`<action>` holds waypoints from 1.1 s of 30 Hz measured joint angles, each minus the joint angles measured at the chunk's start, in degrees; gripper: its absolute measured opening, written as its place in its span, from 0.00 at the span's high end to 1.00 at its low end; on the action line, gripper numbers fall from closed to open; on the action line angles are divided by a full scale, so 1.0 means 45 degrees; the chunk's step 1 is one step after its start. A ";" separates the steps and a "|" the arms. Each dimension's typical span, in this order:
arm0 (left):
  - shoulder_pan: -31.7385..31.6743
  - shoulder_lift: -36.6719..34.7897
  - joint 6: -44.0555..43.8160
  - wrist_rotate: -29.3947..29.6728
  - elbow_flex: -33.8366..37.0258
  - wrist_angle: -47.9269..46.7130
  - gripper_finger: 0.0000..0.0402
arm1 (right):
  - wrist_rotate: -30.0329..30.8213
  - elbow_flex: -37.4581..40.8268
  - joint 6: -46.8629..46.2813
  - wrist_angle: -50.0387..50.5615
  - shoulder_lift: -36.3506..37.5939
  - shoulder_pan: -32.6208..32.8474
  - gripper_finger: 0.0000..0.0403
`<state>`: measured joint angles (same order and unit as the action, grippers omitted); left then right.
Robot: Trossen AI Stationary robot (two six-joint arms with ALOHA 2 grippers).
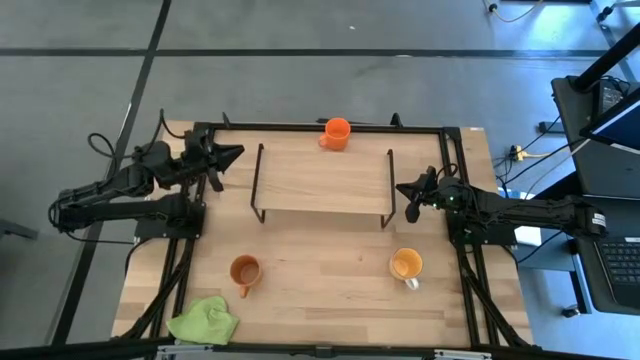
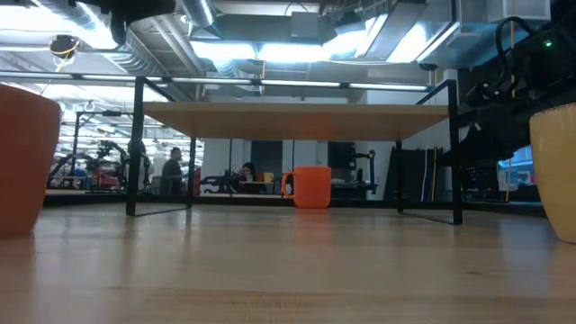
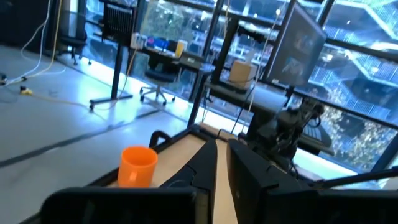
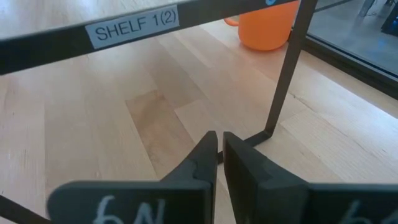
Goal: Stack small to large cups/mugs on shelf
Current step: Put the orange cup on the shelf
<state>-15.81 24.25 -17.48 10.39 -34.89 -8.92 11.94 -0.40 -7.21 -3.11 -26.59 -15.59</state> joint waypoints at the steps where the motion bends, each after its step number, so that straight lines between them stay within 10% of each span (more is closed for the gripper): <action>1: 0.0000 0.0000 0.0006 0.0000 0.0000 0.0116 0.92 | 0.0000 0.0000 0.0012 0.0000 0.0000 0.0000 0.93; 23: 0.0154 0.0155 -0.2969 -0.1025 -0.0005 0.2809 0.92 | 0.0000 0.0001 0.0012 0.0000 0.0000 0.0000 0.93; 33: 0.1662 0.2397 -0.2270 -0.3153 -0.2935 -0.2644 0.92 | 0.0000 0.0000 0.0012 0.0000 0.0000 0.0002 0.93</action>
<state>-8.34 35.04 -27.70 -3.79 -48.10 -20.81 11.94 -0.40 -7.16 -3.11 -26.59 -15.58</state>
